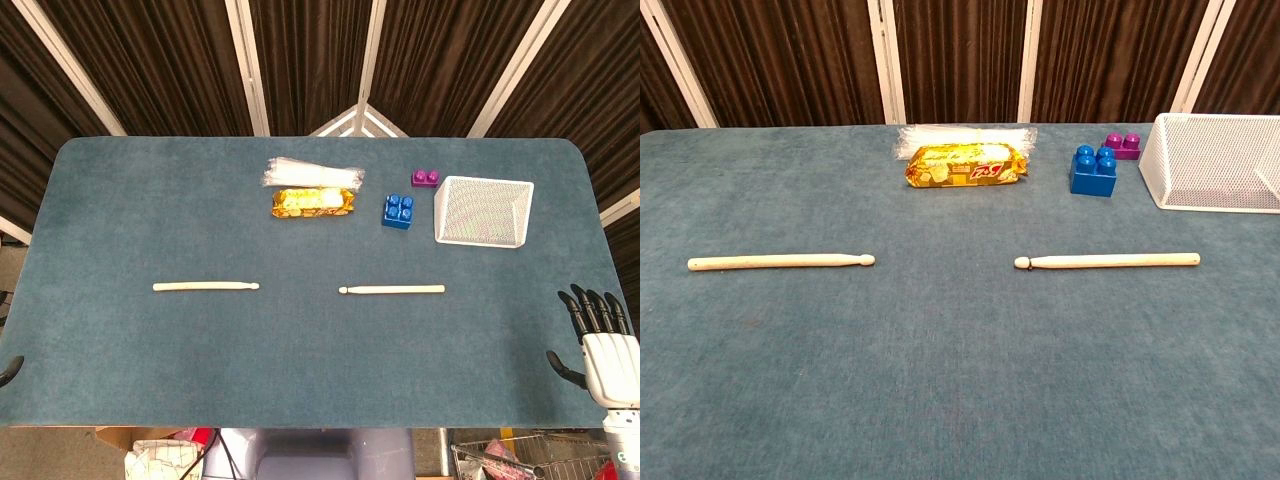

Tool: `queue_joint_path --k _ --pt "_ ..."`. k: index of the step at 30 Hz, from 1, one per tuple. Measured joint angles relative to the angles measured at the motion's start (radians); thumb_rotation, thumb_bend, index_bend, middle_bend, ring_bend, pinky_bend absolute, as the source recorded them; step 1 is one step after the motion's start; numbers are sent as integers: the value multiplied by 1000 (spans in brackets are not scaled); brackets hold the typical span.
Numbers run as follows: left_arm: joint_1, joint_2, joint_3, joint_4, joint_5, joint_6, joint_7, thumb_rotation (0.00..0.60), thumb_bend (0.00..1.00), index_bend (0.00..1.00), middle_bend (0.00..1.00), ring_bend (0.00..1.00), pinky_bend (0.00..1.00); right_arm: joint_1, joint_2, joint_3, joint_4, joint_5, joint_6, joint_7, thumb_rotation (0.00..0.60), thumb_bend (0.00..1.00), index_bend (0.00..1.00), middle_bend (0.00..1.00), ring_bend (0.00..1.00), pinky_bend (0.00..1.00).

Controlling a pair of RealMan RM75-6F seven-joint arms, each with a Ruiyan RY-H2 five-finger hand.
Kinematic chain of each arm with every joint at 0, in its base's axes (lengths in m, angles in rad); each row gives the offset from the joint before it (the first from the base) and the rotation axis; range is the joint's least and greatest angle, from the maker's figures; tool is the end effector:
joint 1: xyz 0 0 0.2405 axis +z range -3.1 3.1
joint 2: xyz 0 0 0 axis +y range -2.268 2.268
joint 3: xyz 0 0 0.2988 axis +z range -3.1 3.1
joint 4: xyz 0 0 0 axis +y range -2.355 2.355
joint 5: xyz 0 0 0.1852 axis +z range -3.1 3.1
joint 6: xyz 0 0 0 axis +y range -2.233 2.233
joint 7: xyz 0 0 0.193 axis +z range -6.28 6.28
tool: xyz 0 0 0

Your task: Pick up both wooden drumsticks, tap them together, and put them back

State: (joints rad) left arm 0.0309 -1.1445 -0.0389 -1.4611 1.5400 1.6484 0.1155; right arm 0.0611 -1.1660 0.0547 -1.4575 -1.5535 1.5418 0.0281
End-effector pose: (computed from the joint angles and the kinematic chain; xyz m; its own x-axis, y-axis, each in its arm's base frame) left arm -0.3669 0.1875 0.2276 0.6085 -0.0924 0.7882 0.7936 0.0727 -0.6041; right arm -0.3547 -0.2250 0.2040 0.4675 0.0547 0.8823 -0.8824 -0.0312 0.4695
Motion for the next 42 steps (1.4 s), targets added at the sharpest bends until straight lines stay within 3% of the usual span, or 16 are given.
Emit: queue_joint_path --k 20,28,36,42 --pt "6 5 0 -7 7 14 -7 600 312 55 4 0 0 1 16 -17 -27 -4 -28 9 600 266 123 89 85 0" --pt "2 9 -3 -6 1 5 -22 600 313 55 4 0 0 31 -1 -21 -40 -19 -70 -9 600 266 185 132 118 0" --pt "-11 9 -18 2 -33 -28 -32 600 313 55 4 0 0 140 1 32 -116 24 -225 -81 600 266 273 232 179 0" --pt "-15 7 -21 7 -46 -41 -32 600 313 55 4 0 0 247 -21 92 -197 112 -356 -225 600 266 306 291 212 0"
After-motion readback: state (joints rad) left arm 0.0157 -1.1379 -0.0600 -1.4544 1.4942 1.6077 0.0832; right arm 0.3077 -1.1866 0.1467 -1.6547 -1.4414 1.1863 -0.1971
